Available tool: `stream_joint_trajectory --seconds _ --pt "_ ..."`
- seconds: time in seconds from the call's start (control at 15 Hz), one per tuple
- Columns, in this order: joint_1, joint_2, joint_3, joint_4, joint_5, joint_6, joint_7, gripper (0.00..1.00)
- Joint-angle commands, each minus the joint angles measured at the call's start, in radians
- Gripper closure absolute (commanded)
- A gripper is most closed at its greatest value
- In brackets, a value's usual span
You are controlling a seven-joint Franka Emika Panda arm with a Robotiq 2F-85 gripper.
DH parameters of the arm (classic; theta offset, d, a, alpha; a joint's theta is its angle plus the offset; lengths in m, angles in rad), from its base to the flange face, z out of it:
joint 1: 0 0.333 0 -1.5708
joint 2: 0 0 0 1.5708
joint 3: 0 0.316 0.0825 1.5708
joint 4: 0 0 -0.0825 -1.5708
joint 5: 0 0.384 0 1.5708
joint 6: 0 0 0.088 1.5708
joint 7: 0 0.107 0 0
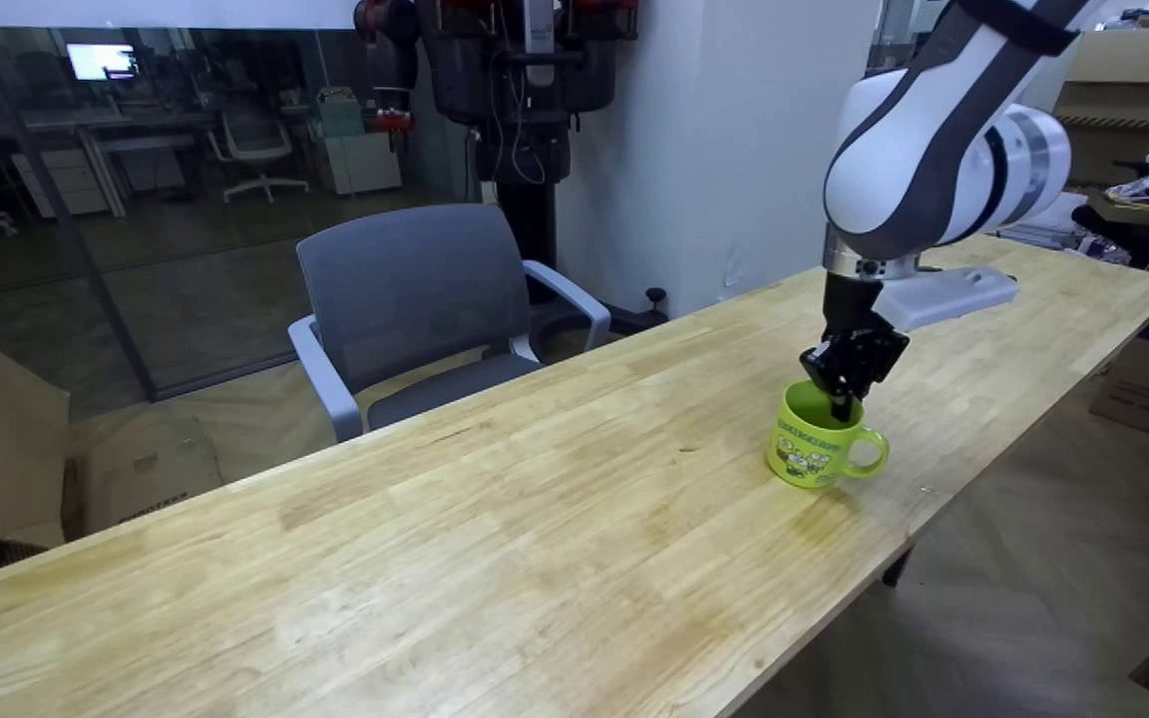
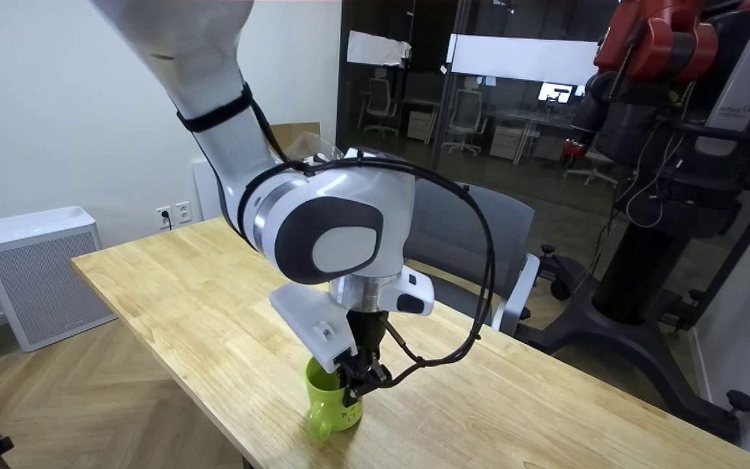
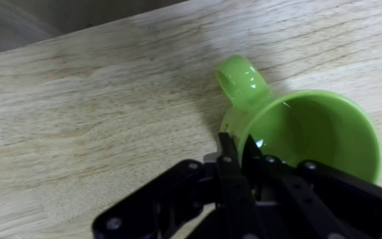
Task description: Slide the mug backwards
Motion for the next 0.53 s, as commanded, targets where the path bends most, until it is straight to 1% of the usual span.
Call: stream_joint_trajectory --seconds 0.0,0.2,0.33,0.47 --pt "-0.048 -0.033 0.034 -0.04 0.06 0.029 -0.02 0.58" --pt "-0.059 -0.046 0.035 -0.056 0.081 0.043 -0.021 0.38" --pt "-0.047 -0.067 0.019 -0.077 0.068 0.058 -0.002 0.24" --pt "-0.018 -0.103 -0.01 -0.11 0.039 0.081 0.032 0.1"
